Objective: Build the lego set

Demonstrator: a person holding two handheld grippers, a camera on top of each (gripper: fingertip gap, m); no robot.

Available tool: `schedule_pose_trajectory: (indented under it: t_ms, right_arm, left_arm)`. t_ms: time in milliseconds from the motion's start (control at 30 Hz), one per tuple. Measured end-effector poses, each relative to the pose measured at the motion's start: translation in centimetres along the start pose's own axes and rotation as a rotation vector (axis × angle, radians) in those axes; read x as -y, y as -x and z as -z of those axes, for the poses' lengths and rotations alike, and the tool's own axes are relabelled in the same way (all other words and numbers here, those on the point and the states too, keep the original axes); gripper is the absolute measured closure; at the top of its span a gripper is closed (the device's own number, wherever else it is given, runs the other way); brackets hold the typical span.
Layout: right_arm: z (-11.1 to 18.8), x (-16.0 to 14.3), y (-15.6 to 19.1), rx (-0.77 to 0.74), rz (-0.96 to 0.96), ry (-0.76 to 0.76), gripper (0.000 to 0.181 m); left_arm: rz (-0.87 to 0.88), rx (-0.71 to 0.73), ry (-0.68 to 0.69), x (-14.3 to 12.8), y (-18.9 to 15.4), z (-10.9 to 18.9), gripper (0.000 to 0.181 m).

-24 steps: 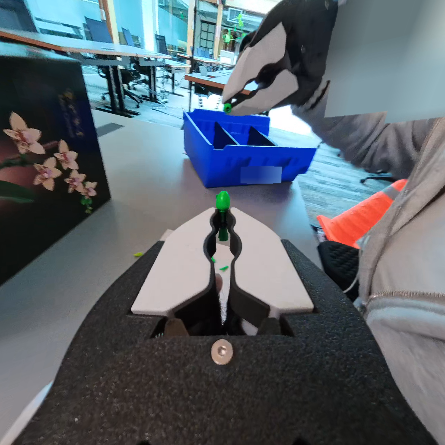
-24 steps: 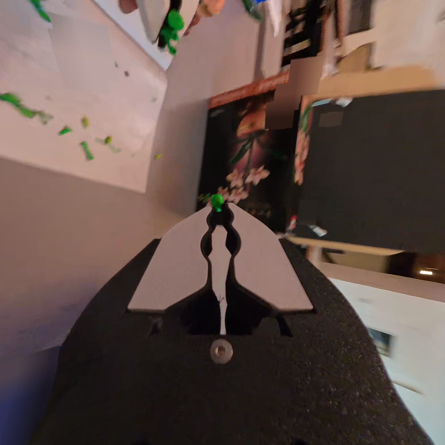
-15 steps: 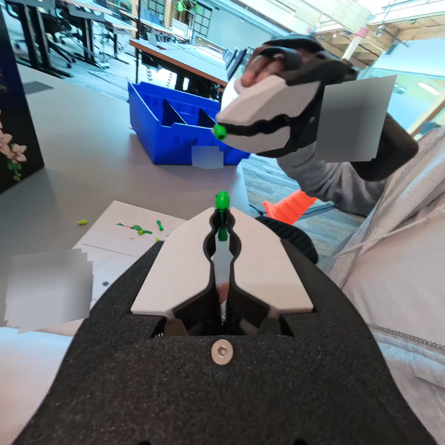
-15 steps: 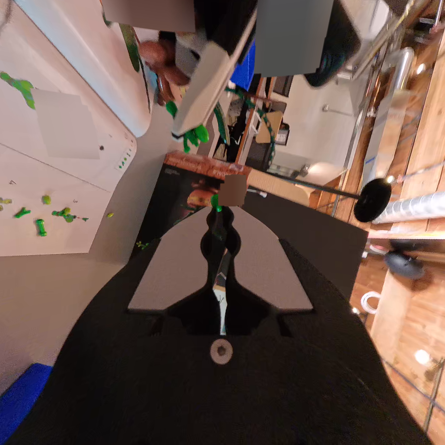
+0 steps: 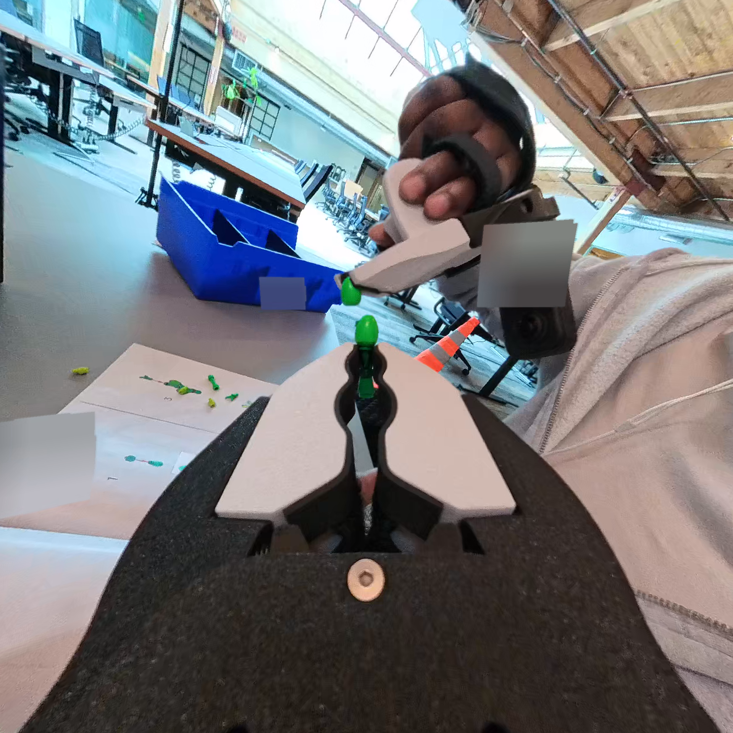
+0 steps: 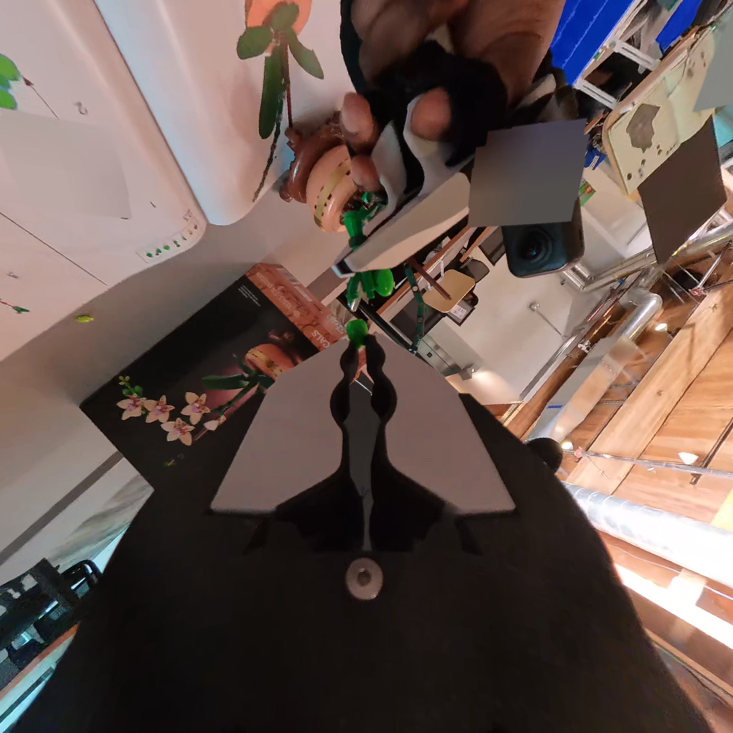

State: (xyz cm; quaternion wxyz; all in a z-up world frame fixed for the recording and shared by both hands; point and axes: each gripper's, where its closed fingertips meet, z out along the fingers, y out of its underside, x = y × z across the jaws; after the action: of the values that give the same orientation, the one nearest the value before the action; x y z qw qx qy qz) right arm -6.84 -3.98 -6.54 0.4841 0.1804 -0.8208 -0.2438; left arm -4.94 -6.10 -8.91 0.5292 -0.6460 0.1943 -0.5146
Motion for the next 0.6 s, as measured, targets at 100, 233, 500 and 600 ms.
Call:
schedule_pose_trajectory:
  t_ms: [100,233,500,600]
  right_arm:
    - [-0.2,0.0,-0.8,0.004,0.006,-0.021,0.176]
    - [-0.6,0.2,-1.2,-0.012,0.037,-0.007,0.176]
    - [-0.4,0.7,-2.1,-0.031,0.057,-0.031,0.177]
    - [-0.3,0.8,-2.4,-0.037,0.071,-0.026,0.177]
  left_arm:
    - [-0.004,0.005,-0.025,0.4,-0.1,0.6,0.177]
    - [0.006,0.017,-0.074,1.2,-0.1,1.3,0.177]
    - [-0.029,0.025,-0.07,1.6,-0.7,1.8,0.177]
    - [-0.039,0.027,-0.064,1.6,-0.9,1.8,0.177]
